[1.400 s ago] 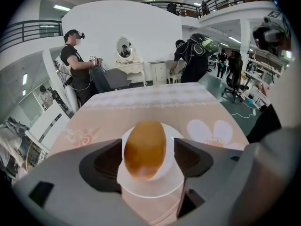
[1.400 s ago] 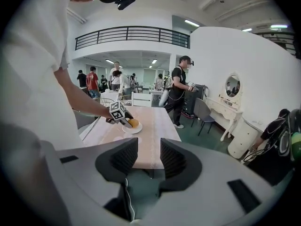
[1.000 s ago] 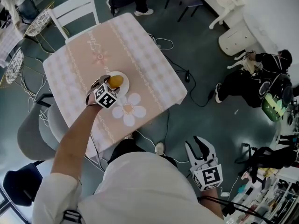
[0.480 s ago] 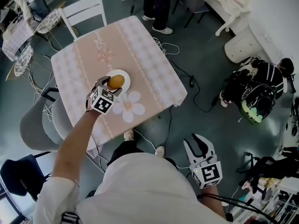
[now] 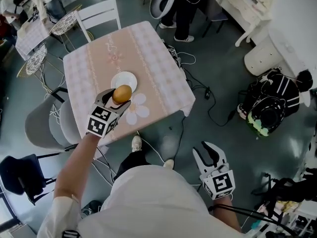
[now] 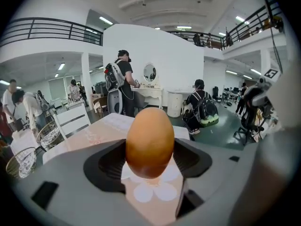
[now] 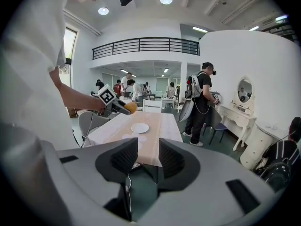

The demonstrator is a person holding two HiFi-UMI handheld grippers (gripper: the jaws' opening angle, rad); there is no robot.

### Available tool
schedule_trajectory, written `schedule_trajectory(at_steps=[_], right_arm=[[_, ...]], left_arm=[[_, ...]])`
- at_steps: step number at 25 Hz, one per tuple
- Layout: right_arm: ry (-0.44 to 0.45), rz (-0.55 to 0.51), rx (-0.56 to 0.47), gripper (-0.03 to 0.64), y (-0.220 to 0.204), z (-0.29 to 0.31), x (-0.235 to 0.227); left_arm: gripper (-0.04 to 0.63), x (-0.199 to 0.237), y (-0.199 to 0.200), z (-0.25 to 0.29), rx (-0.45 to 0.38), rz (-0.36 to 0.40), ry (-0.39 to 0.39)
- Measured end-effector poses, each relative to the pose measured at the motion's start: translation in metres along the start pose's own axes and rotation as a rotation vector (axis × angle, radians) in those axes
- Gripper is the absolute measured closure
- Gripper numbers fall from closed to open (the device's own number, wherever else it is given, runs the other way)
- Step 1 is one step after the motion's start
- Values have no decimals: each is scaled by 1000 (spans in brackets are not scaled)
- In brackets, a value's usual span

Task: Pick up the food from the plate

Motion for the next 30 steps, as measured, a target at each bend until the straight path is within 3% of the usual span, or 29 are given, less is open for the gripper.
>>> schedule_trajectory(at_steps=[11,18,30], right_arm=[[136,-5,-43,486,-24,-40,-22],[191,48,-68,558,-28,-60,-26],[227,1,-94,598,-32,-87,-27]], left_arm=[[272,-125,50,-75,-171,-90,12],[272,-195,59,-110,-183,-103,-7],[272,-265,81,-128,-218,-88,-65]])
Point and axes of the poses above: the fingertips, and each gripper's own axes: z forward along the fingers, x to its left, y out of its top, the point moved 7 cm from there along -z, backward along the fingers, and after that the axes turned 11 degrees about -x, right-handed, at the moved point
